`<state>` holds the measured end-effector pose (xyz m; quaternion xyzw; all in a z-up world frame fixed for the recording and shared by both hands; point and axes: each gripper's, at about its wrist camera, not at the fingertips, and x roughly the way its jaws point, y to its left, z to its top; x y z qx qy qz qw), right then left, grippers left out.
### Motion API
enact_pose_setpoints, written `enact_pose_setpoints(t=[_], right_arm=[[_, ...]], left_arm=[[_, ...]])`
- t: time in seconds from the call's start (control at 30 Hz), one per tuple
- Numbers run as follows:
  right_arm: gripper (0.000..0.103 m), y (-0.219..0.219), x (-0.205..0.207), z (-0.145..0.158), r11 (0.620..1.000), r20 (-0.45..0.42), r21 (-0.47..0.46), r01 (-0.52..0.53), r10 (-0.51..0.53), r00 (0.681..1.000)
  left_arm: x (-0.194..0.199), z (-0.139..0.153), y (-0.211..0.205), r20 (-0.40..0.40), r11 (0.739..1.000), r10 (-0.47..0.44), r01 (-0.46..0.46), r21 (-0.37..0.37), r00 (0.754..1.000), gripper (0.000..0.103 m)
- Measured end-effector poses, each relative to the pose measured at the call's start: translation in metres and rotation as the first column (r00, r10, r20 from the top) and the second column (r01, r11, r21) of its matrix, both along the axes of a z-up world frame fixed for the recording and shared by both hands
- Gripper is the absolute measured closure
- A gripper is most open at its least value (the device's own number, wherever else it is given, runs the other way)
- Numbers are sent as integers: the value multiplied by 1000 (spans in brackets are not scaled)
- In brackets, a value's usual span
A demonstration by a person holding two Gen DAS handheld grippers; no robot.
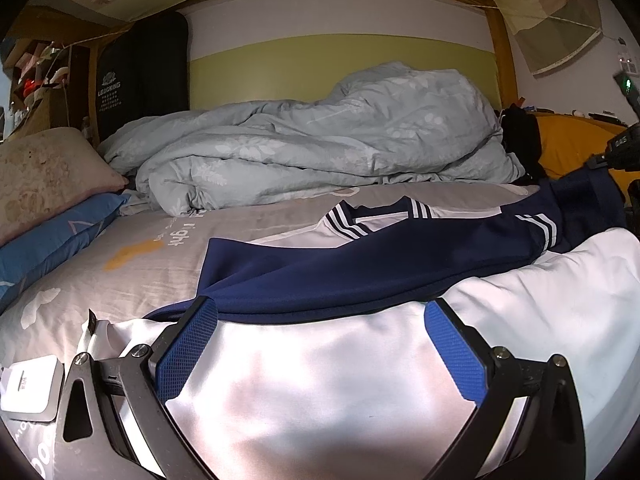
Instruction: Fold large clothes
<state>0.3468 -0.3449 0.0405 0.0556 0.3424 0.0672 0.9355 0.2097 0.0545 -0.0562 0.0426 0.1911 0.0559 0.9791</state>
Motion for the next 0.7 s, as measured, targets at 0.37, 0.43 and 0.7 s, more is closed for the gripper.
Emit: enact_pose_setpoints(t=[0.37, 0.43, 0.7], right_arm=[[54, 47, -32, -23, 996, -78, -11, -93, 92, 993], [51, 33, -32, -7, 1000, -51, -13, -16, 15, 999], [46, -78, 1, -19, 879, -296, 248, 407, -332, 896]], left_arm=[[-7, 4, -4, 35, 1000, -20, 20, 9, 999, 0], [-6, 3, -4, 31, 1000, -19, 19, 8, 999, 0], [-6, 4, -4, 30, 1000, -19, 18, 10, 999, 0]])
